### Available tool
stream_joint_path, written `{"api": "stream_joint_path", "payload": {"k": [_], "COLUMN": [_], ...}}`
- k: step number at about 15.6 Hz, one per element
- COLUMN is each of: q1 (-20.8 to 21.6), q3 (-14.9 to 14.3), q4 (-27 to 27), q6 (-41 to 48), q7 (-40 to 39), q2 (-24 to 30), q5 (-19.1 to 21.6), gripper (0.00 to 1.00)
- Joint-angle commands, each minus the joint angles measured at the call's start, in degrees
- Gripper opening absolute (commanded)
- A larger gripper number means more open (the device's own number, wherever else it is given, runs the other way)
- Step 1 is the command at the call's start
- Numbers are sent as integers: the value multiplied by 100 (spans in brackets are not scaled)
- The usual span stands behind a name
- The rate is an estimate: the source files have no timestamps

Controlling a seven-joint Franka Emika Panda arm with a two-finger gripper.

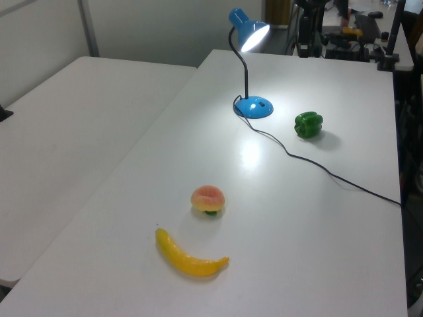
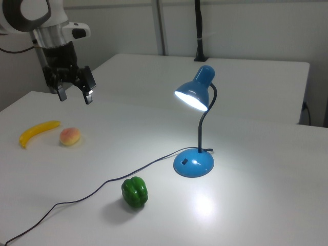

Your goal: Turn off lamp

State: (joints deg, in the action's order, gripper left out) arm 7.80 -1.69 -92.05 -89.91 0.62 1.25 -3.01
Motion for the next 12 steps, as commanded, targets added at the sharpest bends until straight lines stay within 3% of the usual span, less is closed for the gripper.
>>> {"api": "stream_joint_path", "payload": {"k": [1, 3, 4, 5, 6, 8, 9, 12], "q1": [90, 99, 99, 90, 90, 82, 90, 90], "q3": [-33, -33, -33, -33, -33, -42, -42, -42], "q4": [29, 20, 20, 20, 20, 20, 29, 20], "q6": [158, 158, 149, 149, 158, 114, 114, 132], "q7": [96, 96, 96, 61, 35, -1, -1, -1], "q2": [16, 16, 16, 16, 16, 7, -2, -2], "q5": [-77, -77, -77, -68, -68, 19, 20, 11], "gripper": [100, 100, 95, 83, 63, 7, 0, 0]}}
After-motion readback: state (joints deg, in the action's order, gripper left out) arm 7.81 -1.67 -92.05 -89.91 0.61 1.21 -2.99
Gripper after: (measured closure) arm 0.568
